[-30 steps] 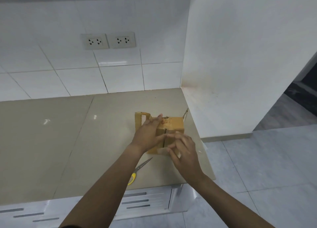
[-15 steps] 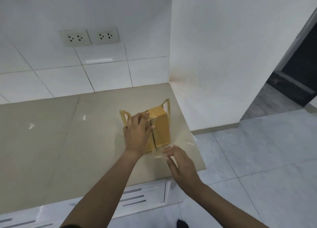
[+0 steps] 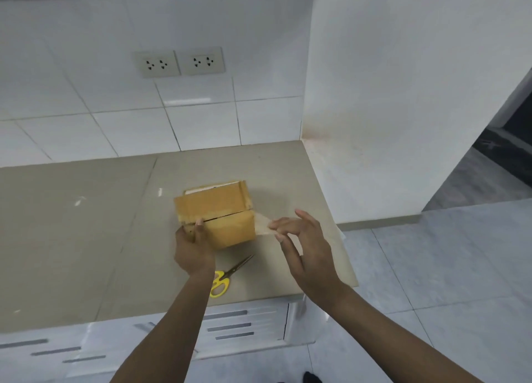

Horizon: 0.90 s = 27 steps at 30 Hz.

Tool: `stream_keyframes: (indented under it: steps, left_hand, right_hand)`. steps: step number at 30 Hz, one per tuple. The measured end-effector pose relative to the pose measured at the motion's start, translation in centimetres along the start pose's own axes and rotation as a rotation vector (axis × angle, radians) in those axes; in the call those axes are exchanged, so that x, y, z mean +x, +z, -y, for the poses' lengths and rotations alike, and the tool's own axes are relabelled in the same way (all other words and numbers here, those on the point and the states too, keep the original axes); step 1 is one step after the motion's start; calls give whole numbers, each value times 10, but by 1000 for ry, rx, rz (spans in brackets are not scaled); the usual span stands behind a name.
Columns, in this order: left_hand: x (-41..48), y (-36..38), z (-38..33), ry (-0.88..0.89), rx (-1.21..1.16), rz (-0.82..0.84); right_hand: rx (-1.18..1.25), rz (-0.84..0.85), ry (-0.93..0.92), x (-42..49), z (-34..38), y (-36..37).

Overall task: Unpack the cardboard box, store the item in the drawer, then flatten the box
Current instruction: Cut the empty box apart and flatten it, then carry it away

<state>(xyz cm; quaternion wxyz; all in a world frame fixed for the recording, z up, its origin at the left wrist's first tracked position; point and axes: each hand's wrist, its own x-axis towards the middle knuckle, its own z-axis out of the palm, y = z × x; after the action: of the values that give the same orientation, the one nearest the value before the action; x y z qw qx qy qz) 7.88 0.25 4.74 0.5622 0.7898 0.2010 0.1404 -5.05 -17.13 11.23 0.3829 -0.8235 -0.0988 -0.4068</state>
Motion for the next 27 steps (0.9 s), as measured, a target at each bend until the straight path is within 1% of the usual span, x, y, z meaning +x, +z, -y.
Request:
stream_keyframes:
  steps: [2,3,4,7,9,11,14,19,25,27]
  left_hand:
    - [0,0,-1,-74,0,-12]
    - [1,0,-2,-75,4,-11]
    - [1,1,-4,-64,8,-7]
    - [3,5,-4,-31,33,12]
    - [4,7,-2,-27,50,12]
    - [3,9,1,-18,64,10]
    - [1,11,3,-13,59,1]
    - [-3,15,4,-15,81,0]
    - [-4,17,2,-24,87,5]
    - [-4,17,2,-16,95,9]
  right_hand:
    - [24,-34,-27,11,10,-1]
    - [43,-57,-3,15,15,-2]
    - [76,-78,59,18,20,-3]
    - [280,-163,375,19,24,-7]
    - [406,-254,585,11,12,-12]
    - [449,-331,782,-4,-9,-18]
    - [369,-400,984,-29,-44,-31]
    - [164,-443,1148,-67,-91,-46]
    - [-99,-422,1228,-89,-127,-49]
    - [-156,-327,1243,-94,-131,-48]
